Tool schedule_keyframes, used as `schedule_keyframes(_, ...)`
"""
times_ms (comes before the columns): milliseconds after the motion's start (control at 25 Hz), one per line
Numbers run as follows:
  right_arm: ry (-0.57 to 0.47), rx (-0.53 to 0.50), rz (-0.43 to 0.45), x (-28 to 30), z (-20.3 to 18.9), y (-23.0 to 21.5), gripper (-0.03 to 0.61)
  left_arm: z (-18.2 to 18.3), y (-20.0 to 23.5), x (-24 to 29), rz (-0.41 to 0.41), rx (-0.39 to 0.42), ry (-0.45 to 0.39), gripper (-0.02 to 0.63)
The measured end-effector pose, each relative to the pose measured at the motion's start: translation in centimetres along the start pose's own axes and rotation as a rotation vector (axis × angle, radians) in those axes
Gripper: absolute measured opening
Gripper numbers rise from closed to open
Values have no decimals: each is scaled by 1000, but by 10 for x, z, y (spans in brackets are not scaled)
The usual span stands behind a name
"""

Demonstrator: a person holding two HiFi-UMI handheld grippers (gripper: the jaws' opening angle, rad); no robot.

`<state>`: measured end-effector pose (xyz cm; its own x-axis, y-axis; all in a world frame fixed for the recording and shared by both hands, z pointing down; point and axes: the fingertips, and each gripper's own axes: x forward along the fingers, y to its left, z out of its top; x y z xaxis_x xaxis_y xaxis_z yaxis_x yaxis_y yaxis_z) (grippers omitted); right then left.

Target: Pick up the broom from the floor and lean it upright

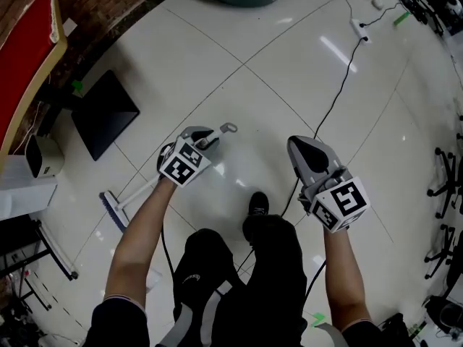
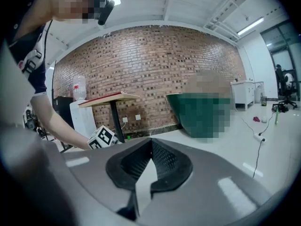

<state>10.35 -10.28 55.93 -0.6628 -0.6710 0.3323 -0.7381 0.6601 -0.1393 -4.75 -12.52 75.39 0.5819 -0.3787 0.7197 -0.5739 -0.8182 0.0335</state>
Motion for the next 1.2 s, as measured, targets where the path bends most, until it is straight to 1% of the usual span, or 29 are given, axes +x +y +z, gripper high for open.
schedule_keyframes(200,-27,-12,64,1,94,19,5,68,27,-98,104,-37,-75,87)
schedule_keyframes(360,-28,-23,129,1,159,33,5,114,42,-176,202,-71,-136,86)
schedule_keyframes(480,-27,-29,207,4,201,48,5,138,54,-231,290,-109,-180,84)
schedule_keyframes(600,-23,-55,307,11,237,65,5,152,70,-279,396,-170,-211,84)
schedule_keyframes(760,-24,-94,413,21,279,93,5,155,84,-332,514,-246,-220,86)
schedule_keyframes(880,-32,-133,496,42,306,124,5,145,97,-375,617,-312,-231,89)
schedule_keyframes(960,-32,-160,557,60,321,151,5,133,103,-407,694,-374,-249,89)
schedule_keyframes(1040,-28,-188,615,76,333,180,5,116,108,-439,781,-452,-270,89)
schedule_keyframes(1120,-28,-214,664,92,345,208,5,99,113,-470,866,-526,-287,90)
schedule_keyframes(1200,-38,-241,705,108,360,235,5,86,120,-497,934,-582,-307,91)
